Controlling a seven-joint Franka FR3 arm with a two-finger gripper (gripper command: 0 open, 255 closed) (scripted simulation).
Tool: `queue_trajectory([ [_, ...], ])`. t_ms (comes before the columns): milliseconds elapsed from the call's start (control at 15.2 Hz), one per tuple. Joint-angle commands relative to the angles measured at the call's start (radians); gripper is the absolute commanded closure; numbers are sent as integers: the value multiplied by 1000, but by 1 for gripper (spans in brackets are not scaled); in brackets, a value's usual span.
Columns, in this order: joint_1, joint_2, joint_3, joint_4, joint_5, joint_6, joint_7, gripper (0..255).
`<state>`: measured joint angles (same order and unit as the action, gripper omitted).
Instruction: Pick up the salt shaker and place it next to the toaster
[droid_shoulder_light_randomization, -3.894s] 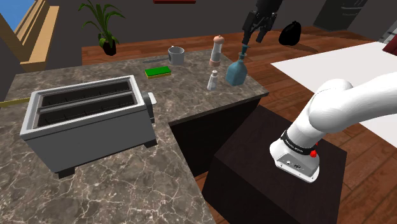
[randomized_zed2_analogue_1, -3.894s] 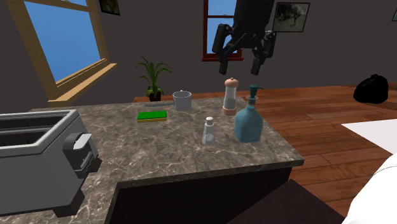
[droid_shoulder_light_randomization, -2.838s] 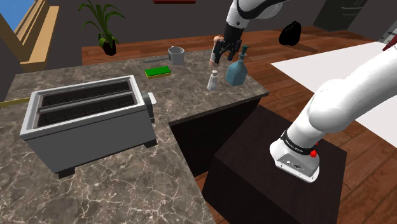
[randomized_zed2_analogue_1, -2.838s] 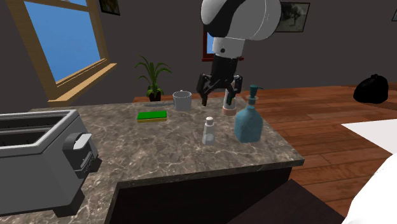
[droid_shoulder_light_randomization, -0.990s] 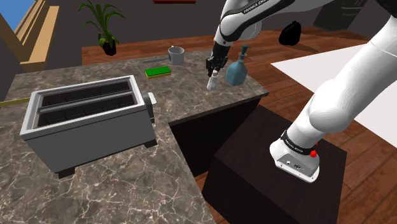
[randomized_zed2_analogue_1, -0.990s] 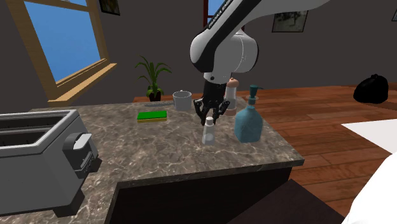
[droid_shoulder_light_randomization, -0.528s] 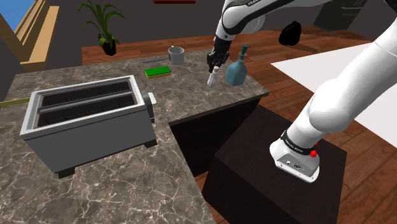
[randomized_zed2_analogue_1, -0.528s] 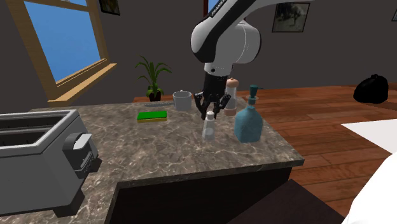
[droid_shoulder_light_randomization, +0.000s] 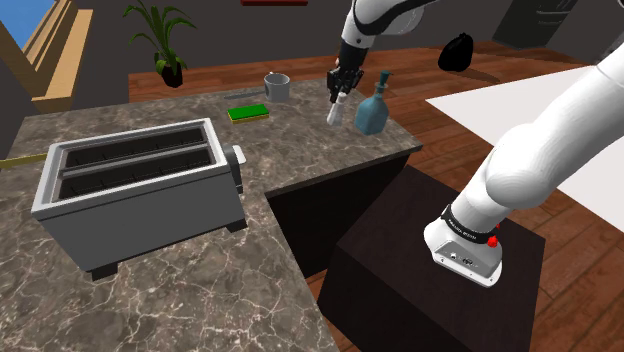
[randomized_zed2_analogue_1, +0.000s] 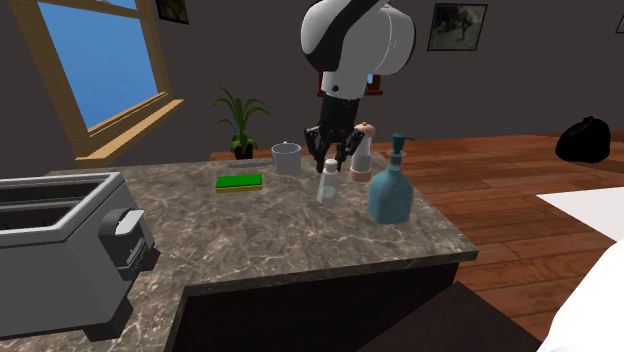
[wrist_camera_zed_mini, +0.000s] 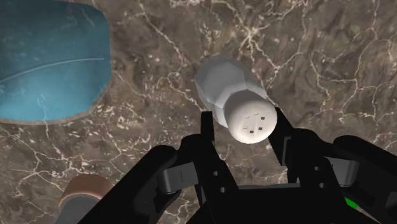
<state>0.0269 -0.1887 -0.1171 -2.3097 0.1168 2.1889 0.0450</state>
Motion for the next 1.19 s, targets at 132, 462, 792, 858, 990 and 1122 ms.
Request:
queue_trajectory([
  [132, -1, -20, 1, 40, -7, -60, 10, 255],
  [462, -2, -40, 3, 88, -14, -127, 20, 255],
  [792, -3, -55, 4, 142, -19, -195, 29, 255],
  [858, -3, -57, 4, 153, -19, -208, 31, 255],
  [990, -3, -61, 4, 176, -21, -235, 34, 255],
  [1122, -3, -64, 4, 200, -22, -262, 37, 255],
])
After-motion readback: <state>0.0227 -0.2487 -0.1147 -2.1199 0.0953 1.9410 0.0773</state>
